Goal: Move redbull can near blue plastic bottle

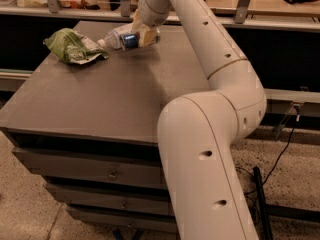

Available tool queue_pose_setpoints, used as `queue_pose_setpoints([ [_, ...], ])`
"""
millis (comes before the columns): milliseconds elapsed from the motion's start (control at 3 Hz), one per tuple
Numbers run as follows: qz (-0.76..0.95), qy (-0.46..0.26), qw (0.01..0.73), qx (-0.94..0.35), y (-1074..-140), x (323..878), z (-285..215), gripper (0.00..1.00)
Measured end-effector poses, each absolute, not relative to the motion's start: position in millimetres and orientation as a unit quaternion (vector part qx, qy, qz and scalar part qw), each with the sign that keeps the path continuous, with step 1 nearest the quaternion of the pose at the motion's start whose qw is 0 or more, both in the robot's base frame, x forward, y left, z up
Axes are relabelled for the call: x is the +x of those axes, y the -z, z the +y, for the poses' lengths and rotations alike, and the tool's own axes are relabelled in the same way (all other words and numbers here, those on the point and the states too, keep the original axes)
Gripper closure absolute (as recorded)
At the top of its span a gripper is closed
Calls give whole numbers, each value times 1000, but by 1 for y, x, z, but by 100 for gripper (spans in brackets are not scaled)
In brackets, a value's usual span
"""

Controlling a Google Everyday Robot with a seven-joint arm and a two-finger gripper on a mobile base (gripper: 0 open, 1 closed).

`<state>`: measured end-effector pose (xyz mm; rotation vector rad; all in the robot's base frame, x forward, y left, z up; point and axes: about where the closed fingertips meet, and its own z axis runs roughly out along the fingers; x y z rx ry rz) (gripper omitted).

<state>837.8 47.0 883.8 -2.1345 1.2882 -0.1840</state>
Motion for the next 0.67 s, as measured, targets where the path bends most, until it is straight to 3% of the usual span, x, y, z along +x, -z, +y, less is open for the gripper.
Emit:
queue_pose_setpoints([
  [667, 495, 62, 306, -810, -879, 836, 43, 8],
])
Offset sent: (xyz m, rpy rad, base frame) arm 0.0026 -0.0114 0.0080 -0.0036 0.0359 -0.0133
